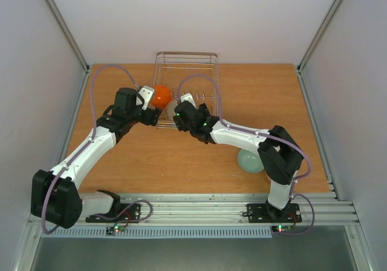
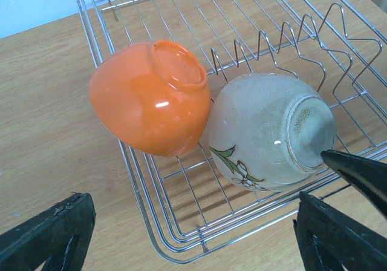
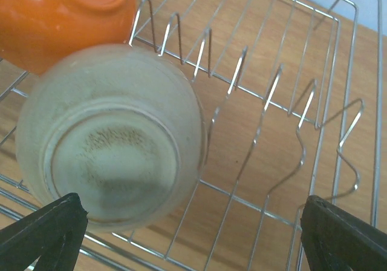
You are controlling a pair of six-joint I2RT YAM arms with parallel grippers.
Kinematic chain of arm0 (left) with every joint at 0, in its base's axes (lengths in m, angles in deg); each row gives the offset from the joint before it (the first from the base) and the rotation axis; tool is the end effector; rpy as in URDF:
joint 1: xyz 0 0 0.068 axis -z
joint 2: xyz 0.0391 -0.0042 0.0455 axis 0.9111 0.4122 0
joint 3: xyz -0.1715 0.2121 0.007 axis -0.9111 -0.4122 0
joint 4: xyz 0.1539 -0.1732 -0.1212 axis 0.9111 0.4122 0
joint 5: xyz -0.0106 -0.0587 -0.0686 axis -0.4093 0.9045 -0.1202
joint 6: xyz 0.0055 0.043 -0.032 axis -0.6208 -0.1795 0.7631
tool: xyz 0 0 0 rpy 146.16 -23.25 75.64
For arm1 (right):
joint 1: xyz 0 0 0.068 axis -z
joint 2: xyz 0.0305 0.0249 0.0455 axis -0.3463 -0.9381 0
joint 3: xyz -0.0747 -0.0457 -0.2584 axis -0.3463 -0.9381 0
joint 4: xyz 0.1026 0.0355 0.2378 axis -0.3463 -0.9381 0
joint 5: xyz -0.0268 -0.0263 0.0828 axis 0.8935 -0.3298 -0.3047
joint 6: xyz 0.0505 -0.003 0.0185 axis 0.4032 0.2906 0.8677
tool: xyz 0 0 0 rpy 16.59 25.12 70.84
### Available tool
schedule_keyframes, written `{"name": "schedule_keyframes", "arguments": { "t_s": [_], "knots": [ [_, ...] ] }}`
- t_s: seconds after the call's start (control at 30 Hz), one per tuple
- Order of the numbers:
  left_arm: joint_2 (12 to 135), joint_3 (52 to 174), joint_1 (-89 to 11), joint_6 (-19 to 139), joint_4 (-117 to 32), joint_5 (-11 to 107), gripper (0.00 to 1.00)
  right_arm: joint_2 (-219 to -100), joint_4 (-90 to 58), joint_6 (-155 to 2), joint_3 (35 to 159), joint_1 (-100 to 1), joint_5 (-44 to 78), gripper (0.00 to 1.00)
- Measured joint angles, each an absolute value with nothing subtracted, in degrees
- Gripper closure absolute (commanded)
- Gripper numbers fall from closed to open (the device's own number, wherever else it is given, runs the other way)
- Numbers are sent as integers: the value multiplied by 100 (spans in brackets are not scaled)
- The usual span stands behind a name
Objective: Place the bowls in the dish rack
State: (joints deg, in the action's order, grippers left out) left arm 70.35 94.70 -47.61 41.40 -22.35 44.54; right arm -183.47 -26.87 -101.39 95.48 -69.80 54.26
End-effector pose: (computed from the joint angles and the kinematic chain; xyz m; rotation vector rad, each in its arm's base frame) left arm 0.2629 -0.0887 0.2803 0.5241 2.1476 -0.1996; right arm 0.2779 0.2986 0.2217 -1.0057 1.9727 -0.3018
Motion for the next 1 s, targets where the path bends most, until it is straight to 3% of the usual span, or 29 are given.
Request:
{"name": "schedule_keyframes", "arguments": {
  "t_s": [0.83,0.93,1.0],
  "knots": [
    [7284,9470,-4761,4059,-2176,5007,11,-17600,-2401,-8895,8461,-6993,5675,9],
    [7282,9470,-4761,4057,-2165,5007,11,-17607,-2759,-8948,8634,-6997,5708,18],
    [7282,9470,-4761,4055,-2156,5007,11,-17613,-3061,-9007,8787,-6980,5695,34]
  ]
}}
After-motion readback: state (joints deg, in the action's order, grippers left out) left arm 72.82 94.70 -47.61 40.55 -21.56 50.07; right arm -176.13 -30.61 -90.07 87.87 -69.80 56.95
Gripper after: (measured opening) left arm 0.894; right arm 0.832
